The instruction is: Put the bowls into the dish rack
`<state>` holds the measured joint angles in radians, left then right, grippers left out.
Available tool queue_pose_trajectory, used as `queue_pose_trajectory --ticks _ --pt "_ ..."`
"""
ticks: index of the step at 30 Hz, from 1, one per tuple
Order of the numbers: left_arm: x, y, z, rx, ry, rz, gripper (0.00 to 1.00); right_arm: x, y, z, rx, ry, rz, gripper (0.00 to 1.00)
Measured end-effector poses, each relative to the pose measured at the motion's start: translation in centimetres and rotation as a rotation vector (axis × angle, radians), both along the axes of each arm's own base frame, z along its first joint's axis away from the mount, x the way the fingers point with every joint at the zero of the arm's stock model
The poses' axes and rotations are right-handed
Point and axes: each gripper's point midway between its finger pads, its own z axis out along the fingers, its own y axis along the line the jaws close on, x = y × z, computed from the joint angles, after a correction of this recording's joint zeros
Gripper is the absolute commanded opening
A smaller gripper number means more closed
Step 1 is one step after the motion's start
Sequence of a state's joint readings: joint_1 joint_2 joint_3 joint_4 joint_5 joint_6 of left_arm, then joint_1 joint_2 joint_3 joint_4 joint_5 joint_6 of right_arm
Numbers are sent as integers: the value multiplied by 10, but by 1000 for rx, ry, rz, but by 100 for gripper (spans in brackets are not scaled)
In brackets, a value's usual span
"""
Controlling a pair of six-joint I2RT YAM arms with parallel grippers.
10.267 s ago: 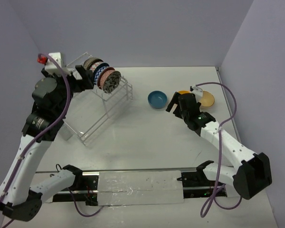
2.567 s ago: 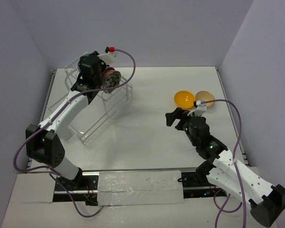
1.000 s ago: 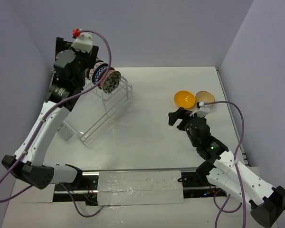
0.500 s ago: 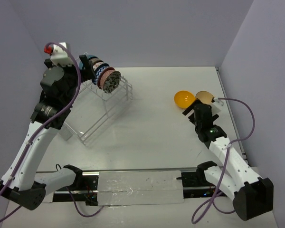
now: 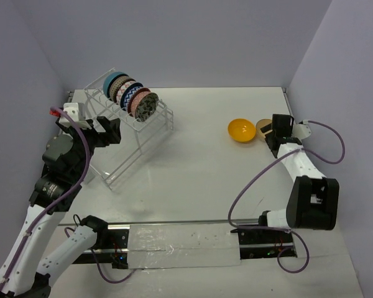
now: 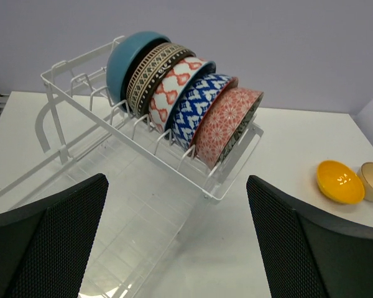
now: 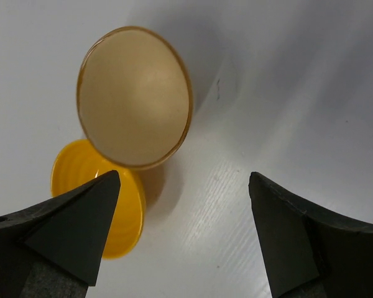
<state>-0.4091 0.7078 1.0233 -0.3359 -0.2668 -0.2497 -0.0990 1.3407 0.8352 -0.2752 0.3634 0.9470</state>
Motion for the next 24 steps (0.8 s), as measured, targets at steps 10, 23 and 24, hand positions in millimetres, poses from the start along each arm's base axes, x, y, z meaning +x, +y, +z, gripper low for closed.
queue_pose_trajectory --ticks 10,23,24 --pt "-2 -9 -17 12 32 -55 99 18 -25 -46 72 76 -114 80" --pt "5 -26 -30 7 82 -123 99 38 -34 -64 108 67 -126 51" --pt "4 -27 -30 2 85 -127 99 38 -34 -64 109 67 -126 48"
